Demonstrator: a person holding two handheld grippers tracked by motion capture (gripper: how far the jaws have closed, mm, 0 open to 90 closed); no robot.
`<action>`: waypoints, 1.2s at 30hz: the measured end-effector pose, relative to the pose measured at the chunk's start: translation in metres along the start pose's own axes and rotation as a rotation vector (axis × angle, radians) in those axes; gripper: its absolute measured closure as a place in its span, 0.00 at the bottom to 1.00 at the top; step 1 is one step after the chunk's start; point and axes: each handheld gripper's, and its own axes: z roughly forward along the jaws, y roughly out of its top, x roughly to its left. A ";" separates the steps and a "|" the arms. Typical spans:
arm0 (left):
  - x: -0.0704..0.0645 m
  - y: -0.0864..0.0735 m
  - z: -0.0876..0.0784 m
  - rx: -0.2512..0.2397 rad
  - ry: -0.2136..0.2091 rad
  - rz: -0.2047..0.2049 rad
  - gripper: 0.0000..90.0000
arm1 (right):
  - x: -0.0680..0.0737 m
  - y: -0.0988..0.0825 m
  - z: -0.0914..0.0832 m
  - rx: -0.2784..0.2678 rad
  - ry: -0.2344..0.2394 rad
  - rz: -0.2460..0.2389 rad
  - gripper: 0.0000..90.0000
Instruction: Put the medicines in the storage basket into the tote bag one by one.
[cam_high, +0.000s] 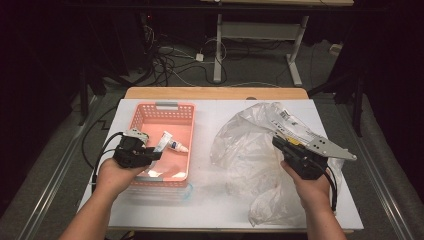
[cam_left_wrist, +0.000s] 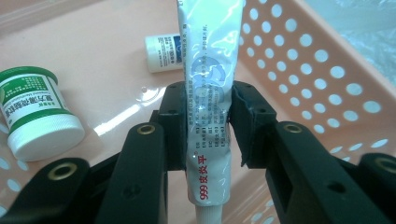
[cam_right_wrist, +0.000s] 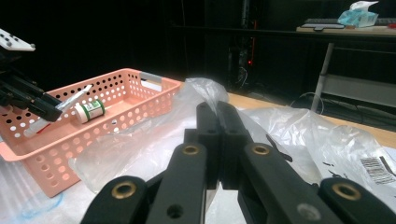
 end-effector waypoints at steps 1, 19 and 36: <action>-0.001 -0.001 -0.001 -0.017 0.000 -0.005 0.74 | 0.000 0.000 0.000 0.000 0.001 -0.007 1.00; -0.018 -0.023 -0.005 -0.227 0.005 -0.005 0.74 | 0.004 0.000 0.001 0.008 0.009 -0.019 1.00; -0.049 -0.006 -0.017 -0.305 -0.092 0.037 0.74 | 0.005 0.000 -0.001 0.003 0.007 -0.016 1.00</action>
